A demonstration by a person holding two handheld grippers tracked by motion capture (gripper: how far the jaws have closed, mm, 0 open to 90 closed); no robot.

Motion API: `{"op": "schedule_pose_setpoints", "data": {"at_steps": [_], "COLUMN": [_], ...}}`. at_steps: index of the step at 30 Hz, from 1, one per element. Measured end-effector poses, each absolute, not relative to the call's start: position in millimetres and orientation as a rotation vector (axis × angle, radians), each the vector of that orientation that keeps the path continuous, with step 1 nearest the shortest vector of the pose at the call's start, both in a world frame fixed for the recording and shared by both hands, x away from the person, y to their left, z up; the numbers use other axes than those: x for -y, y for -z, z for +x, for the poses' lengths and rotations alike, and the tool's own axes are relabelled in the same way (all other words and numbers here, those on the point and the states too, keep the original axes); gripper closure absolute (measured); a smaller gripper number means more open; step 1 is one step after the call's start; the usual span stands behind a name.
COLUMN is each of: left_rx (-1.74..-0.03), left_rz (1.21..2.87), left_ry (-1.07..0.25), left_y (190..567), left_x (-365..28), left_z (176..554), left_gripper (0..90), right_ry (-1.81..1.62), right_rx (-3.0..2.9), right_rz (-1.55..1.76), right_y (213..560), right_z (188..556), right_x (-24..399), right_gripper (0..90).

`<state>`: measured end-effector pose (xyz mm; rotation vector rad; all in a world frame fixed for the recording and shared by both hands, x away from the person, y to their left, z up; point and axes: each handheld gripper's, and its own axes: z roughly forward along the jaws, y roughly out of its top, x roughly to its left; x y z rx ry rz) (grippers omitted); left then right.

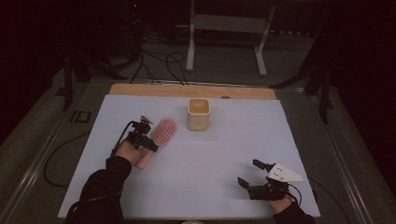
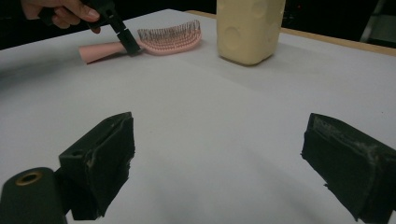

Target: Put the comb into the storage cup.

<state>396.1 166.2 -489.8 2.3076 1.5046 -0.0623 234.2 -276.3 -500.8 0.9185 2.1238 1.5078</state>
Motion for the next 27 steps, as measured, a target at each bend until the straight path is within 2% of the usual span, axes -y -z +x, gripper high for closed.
{"op": "schedule_pose_setpoints", "data": {"at_steps": [10, 19, 27], "left_rx": [-1.444, -1.369, -1.317], "left_rz": [2.238, 2.178, 2.173], "left_ry": [-0.015, -0.026, -0.084], "left_y": [472, 459, 452], "left_x": [-174, -179, -178], "left_z": [385, 372, 358], "left_gripper": [72.2, 72.2, 72.3], "right_ry": [-1.505, -1.504, -1.505], "right_rx": [-2.125, -2.13, -2.13], "right_rz": [0.915, 0.915, 0.921], "right_y": [500, 501, 501], "right_z": [234, 234, 234], "right_x": [276, 276, 274], "right_gripper": [9.2, 9.2, 9.1]}}
